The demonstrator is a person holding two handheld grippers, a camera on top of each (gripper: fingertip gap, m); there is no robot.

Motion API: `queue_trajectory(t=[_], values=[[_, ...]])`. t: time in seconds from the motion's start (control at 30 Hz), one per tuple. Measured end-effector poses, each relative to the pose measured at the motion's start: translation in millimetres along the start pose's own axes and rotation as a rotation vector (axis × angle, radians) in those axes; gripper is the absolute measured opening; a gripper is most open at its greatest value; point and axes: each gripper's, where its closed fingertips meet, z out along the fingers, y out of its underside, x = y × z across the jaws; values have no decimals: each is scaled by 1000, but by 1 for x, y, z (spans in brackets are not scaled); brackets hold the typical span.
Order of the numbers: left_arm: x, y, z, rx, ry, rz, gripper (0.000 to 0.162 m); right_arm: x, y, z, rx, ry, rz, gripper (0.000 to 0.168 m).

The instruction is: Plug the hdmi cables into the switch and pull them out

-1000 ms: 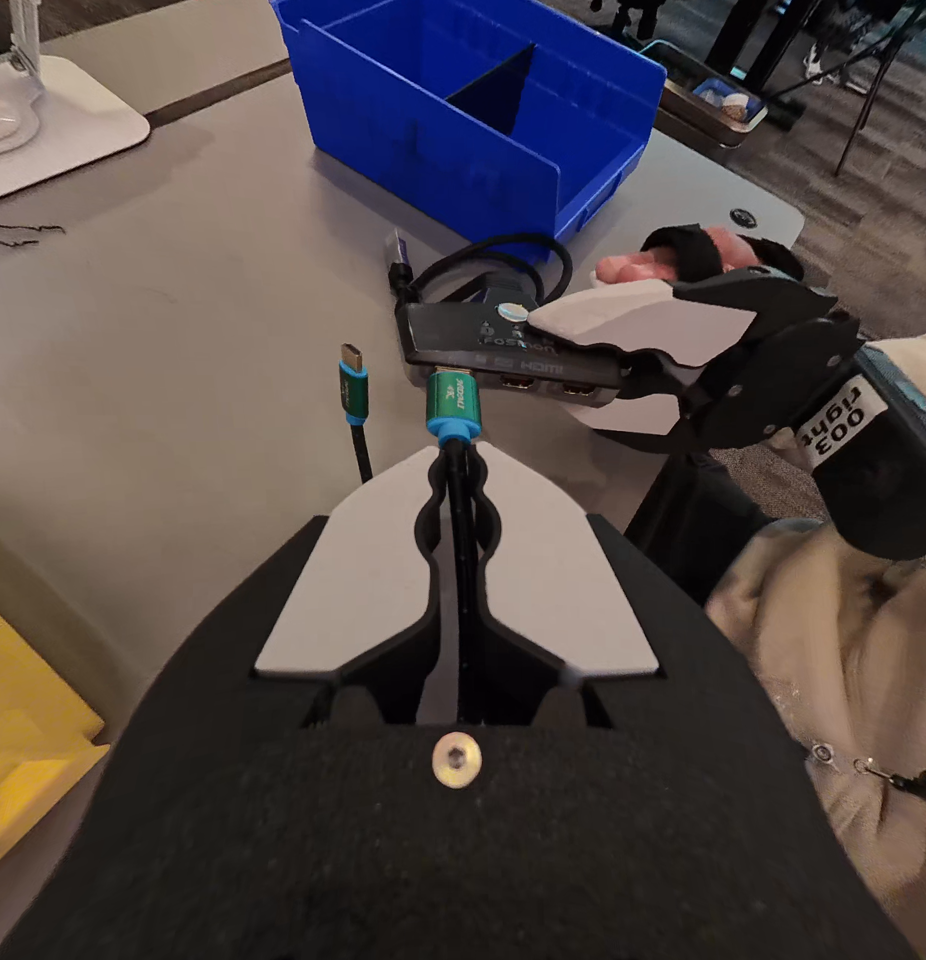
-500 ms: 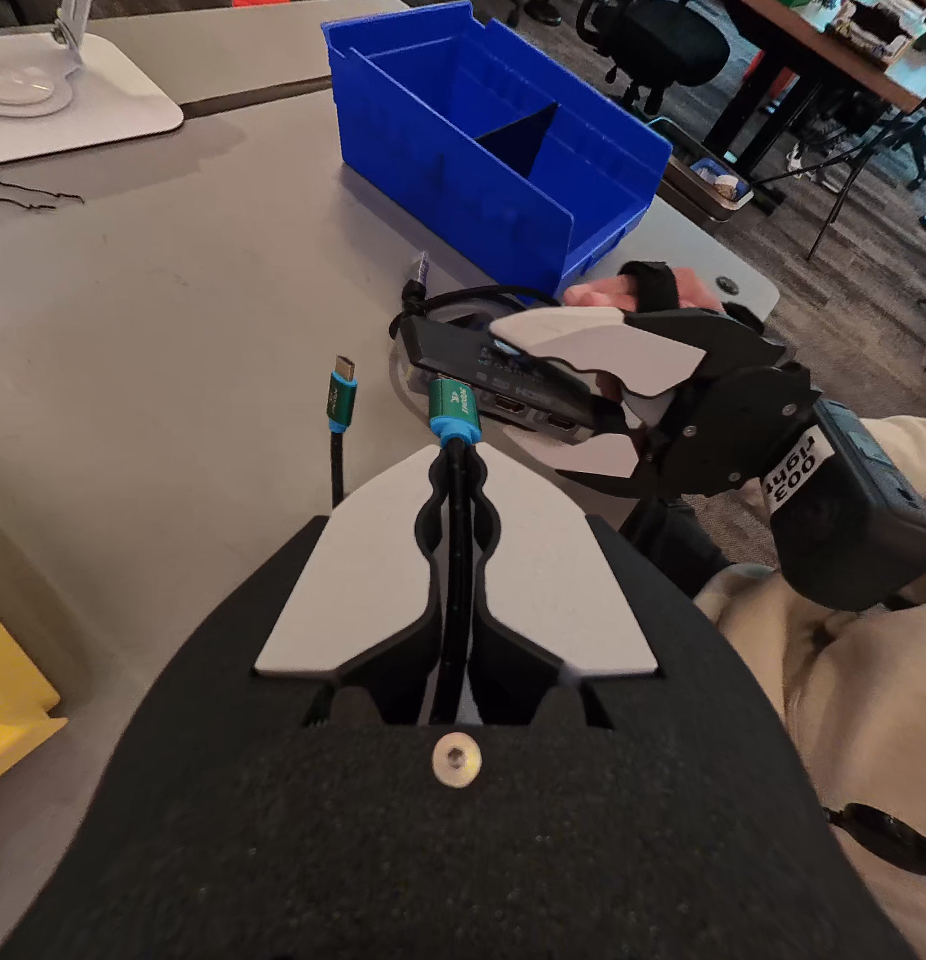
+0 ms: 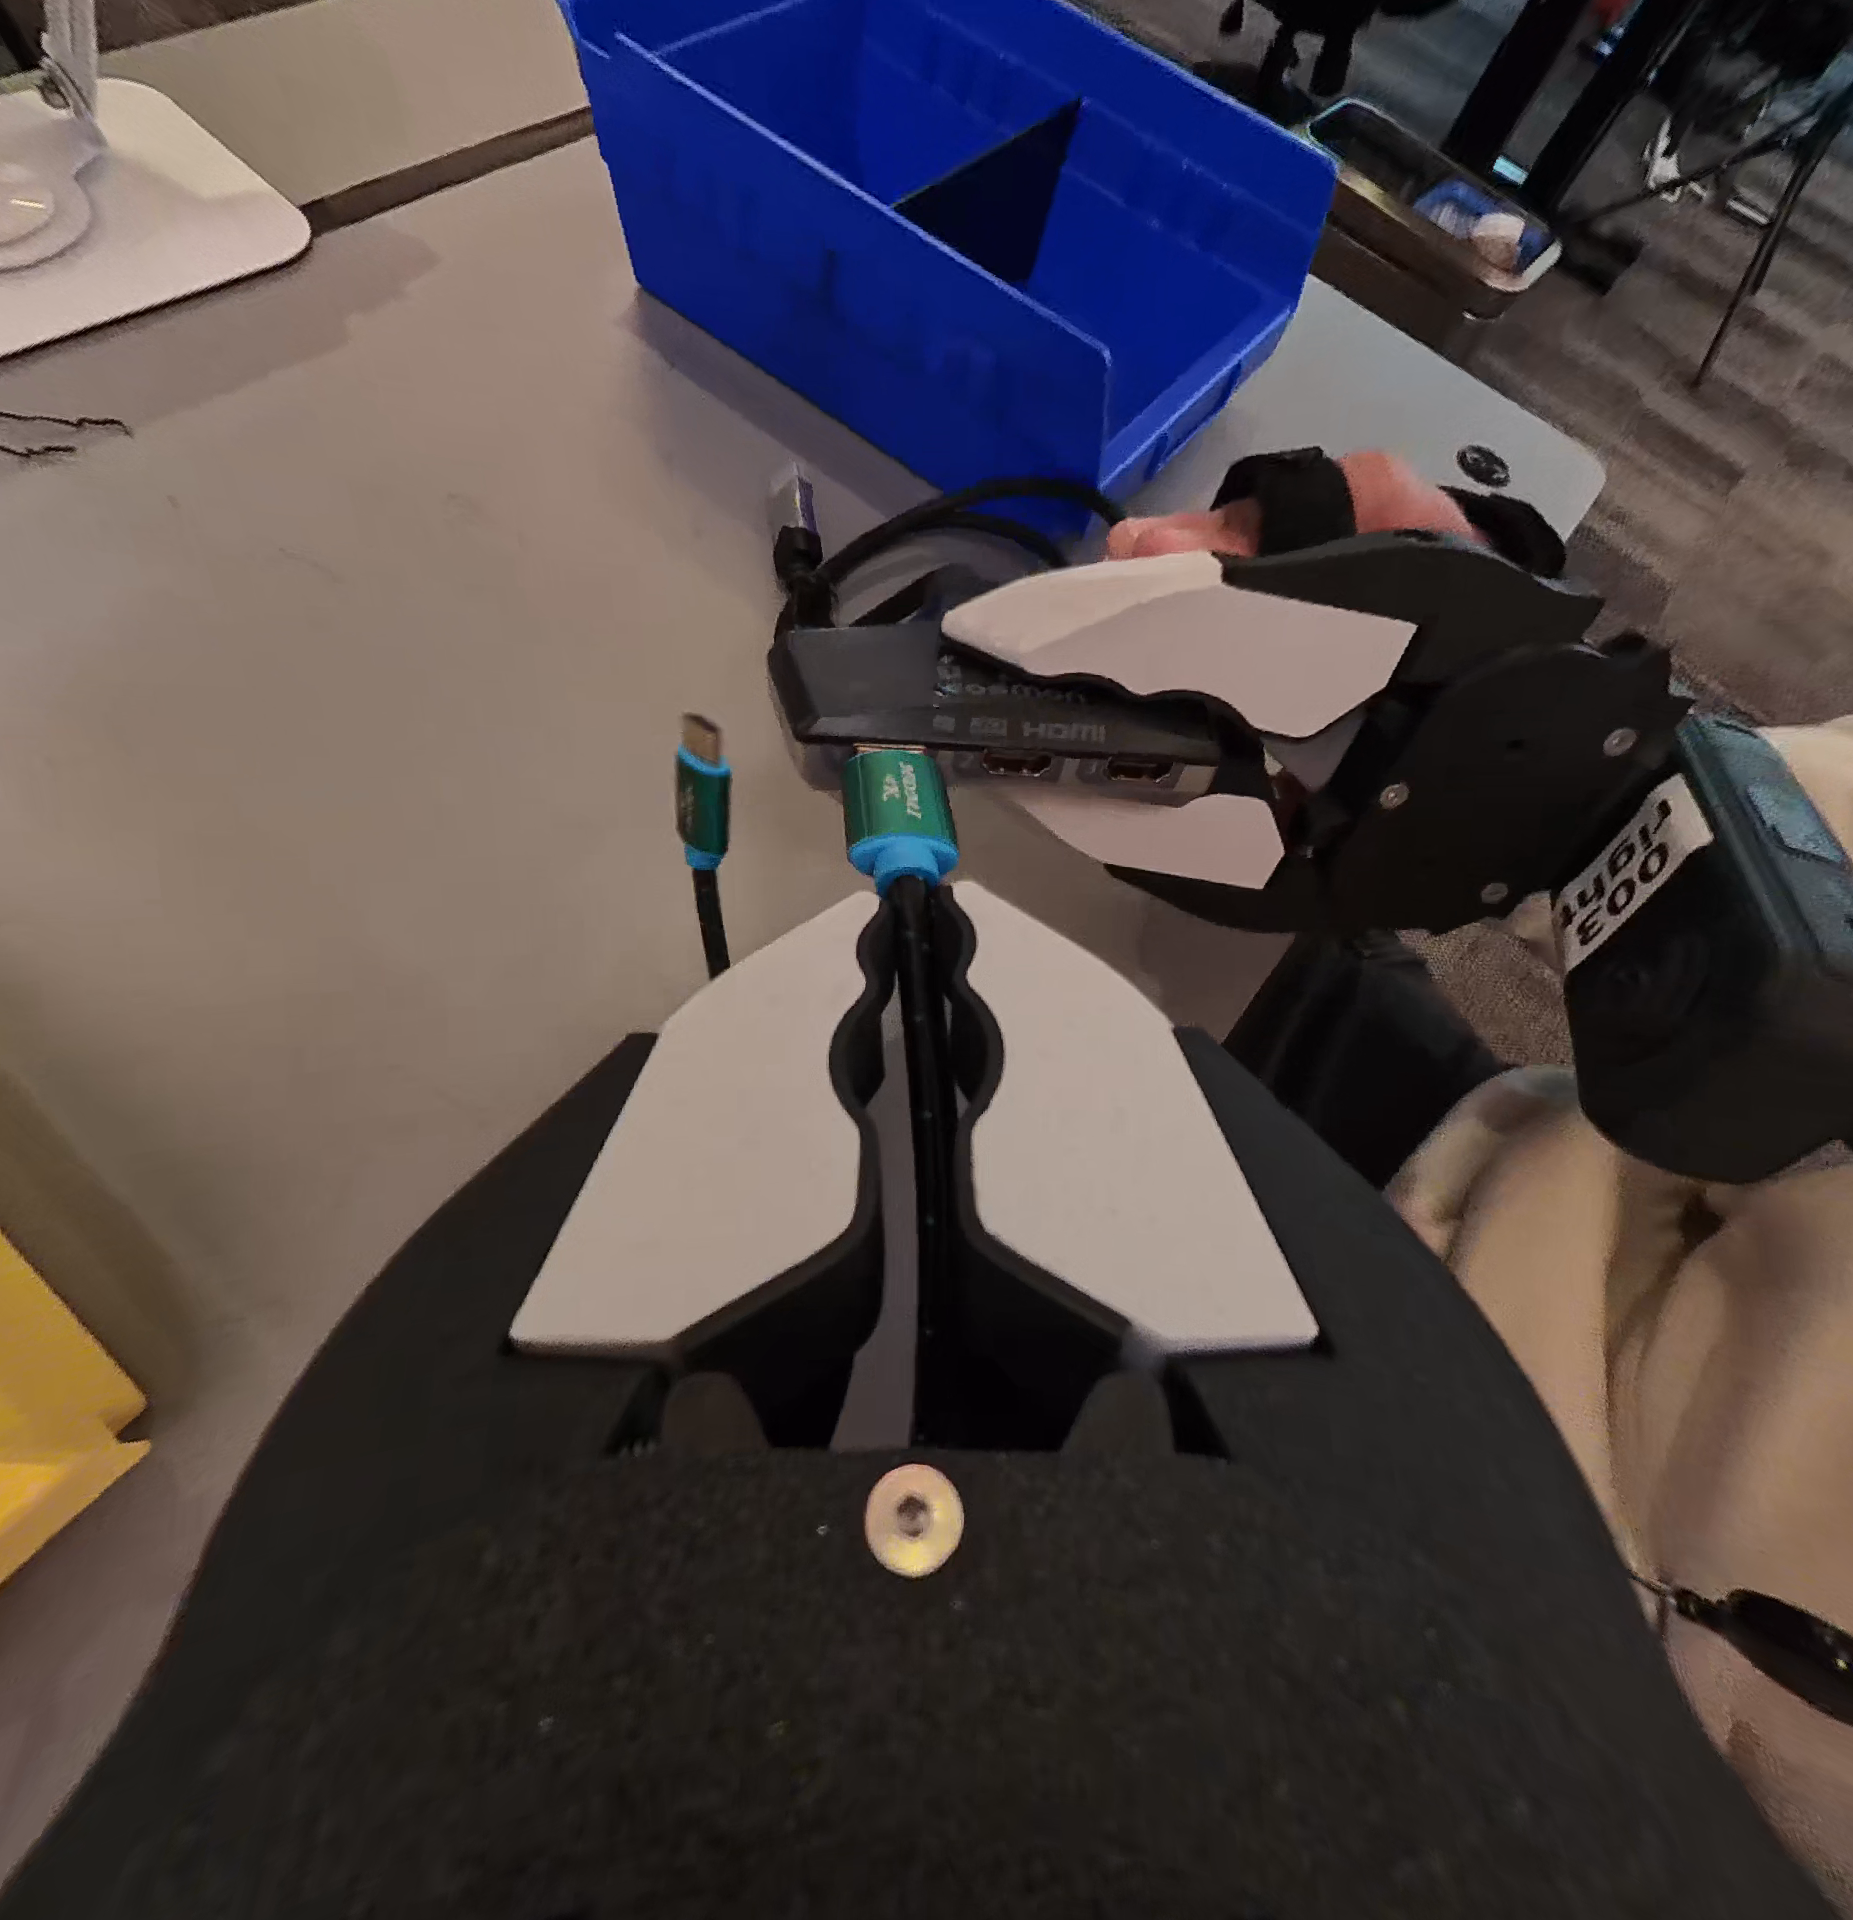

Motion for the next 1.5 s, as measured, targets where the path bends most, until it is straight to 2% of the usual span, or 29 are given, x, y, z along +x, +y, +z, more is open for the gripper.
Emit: queue_trajectory(t=[0.27,0.43,0.67,0.8,0.9,0.97,1.07,1.13,1.2,1.3,1.5], values=[[-5,-2,7,22,-21,-26,7,-1,3,0,12,-26,48,20],[-2,-2,6,22,119,-98,7,-3,-3,-4,65,-37,52,20],[-7,2,11,24,90,-65,7,-8,1,0,50,-63,53,20],[-6,-7,1,94,96,-54,8,-2,-1,6,49,-54,75,22],[-3,-14,-33,233,73,-37,32,-3,1,7,42,-55,98,22],[-18,-2,-60,322,0,-66,34,-3,5,6,46,-50,112,22],[-45,43,-74,369,-49,-162,34,1,9,6,36,-43,122,22],[-51,68,-72,398,2,-259,34,2,9,7,30,-44,123,22],[-49,75,-72,440,115,-371,33,5,8,9,31,-43,129,22],[-48,84,-61,400,194,-431,32,41,3,19,42,-19,178,22],[-46,86,-55,366,202,-414,27,218,-1,44,132,10,509,23]])
